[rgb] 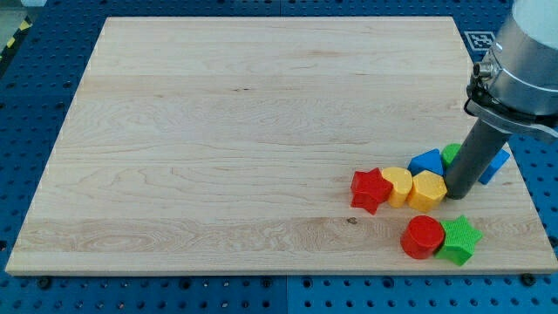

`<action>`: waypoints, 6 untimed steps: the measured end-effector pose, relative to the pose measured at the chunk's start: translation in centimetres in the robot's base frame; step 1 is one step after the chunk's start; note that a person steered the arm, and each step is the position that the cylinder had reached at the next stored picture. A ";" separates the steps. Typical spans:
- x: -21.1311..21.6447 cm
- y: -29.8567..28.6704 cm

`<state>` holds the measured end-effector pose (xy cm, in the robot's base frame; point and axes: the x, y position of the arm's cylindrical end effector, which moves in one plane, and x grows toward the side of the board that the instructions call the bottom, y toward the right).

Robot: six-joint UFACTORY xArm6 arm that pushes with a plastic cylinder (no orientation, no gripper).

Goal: Move the yellow blocks towards the center

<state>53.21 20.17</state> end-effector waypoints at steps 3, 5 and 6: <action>1.4 2.7; 1.4 -1.0; 0.8 -7.0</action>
<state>54.00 13.21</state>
